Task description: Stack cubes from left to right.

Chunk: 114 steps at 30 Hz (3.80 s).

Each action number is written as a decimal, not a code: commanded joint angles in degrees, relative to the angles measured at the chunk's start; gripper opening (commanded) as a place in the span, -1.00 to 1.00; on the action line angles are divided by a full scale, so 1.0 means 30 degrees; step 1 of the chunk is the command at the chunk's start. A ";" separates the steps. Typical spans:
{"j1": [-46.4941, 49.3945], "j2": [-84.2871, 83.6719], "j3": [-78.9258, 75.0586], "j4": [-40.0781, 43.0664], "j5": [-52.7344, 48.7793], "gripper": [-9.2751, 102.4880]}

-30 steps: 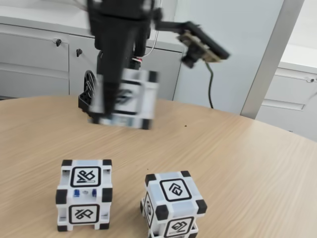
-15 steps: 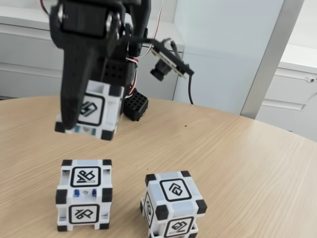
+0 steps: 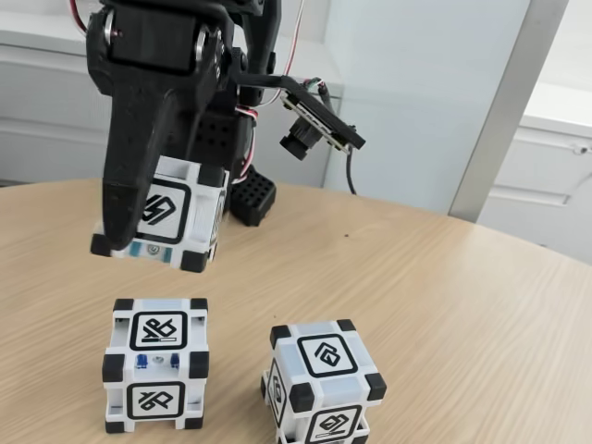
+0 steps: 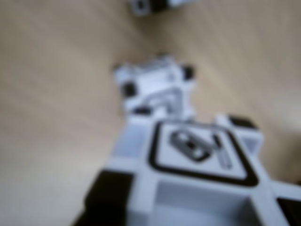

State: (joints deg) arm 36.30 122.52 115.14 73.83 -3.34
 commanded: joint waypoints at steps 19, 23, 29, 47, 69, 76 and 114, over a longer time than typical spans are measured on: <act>-0.0117 -0.3721 -0.0439 -0.1348 0.0381 -0.48; -0.0117 -0.4277 -0.0439 -0.1963 0.0439 -0.47; -0.0117 -0.5039 -0.0205 -0.4189 0.0439 -0.47; -0.0059 -0.4658 -0.0439 -0.3926 0.0117 -0.21; -0.0732 0.2373 -0.0293 -0.1963 -0.0791 -0.20; -0.4160 0.2373 -0.0469 -0.1641 0.1230 -0.19; -0.9023 -0.3604 -0.0205 -0.6885 0.2578 -0.16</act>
State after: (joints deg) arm 8.53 111.53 115.14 56.51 5.80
